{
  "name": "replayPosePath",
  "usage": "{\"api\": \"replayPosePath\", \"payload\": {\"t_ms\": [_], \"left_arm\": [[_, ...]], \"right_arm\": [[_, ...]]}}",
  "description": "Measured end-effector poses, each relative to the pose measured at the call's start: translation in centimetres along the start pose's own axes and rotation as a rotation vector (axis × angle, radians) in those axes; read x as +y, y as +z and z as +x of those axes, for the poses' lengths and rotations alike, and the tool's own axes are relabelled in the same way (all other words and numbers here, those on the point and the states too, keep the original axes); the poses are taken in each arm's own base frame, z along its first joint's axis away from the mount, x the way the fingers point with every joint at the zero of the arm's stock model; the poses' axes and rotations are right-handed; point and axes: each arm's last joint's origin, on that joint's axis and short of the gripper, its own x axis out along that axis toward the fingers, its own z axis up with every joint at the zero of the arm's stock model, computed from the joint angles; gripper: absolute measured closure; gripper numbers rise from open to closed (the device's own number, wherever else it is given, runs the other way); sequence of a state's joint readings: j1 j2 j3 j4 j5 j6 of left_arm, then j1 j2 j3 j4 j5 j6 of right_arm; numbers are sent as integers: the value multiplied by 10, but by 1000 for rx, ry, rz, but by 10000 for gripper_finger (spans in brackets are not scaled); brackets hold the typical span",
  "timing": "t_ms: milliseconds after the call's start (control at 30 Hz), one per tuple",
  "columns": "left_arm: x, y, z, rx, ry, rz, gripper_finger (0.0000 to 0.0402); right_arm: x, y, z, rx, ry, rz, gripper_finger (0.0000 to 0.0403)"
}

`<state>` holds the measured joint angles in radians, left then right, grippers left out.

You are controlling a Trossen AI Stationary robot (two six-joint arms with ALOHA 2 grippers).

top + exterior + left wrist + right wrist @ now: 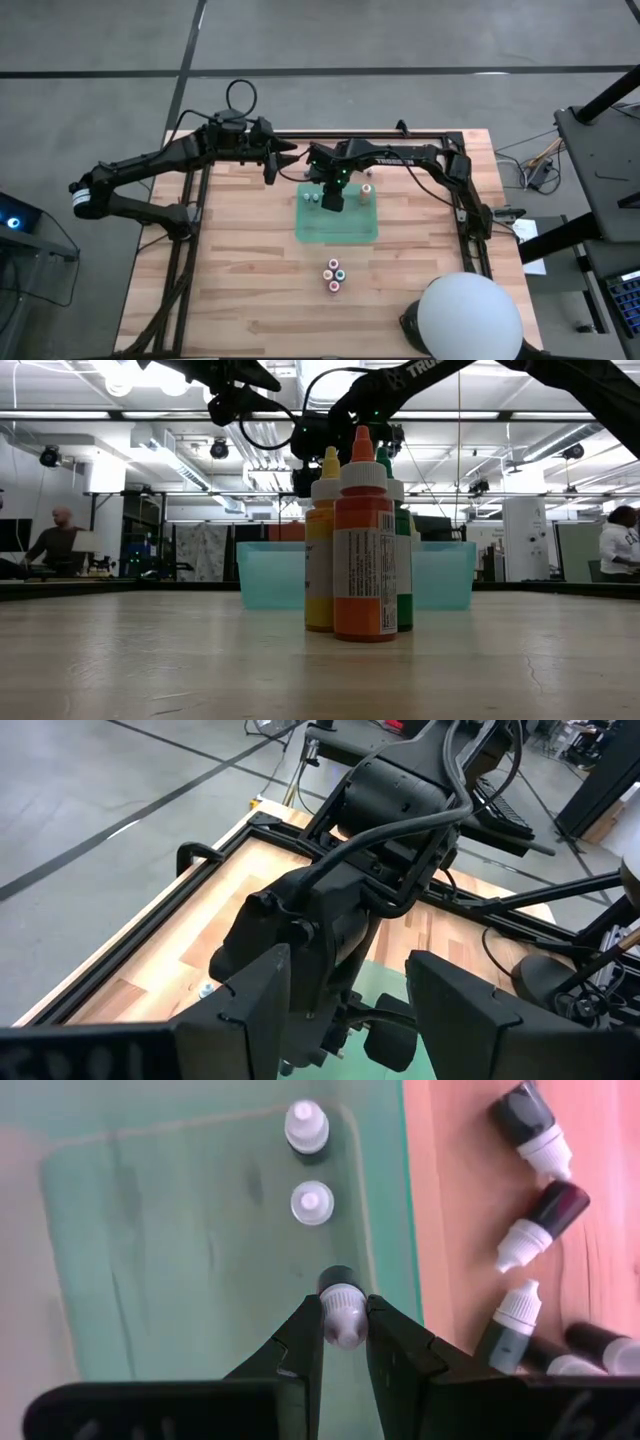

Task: Pick & Place food coloring
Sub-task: Put the red food coloring bottle into the green container

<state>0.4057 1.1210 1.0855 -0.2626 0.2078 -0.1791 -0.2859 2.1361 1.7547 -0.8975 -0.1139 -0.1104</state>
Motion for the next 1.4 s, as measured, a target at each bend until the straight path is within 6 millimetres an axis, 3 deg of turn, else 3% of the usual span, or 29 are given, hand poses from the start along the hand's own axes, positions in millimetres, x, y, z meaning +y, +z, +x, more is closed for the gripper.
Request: {"api": "replayPosePath", "payload": {"t_ms": [1000, 1400], "left_arm": [[1, 0, 0, -4, 20, -1, 229], [1, 0, 0, -4, 21, -3, 229]], "right_arm": [[1, 1, 14, 12, 28, -8, 351], [-1, -2, 30, 54, 31, 1, 351]]}}
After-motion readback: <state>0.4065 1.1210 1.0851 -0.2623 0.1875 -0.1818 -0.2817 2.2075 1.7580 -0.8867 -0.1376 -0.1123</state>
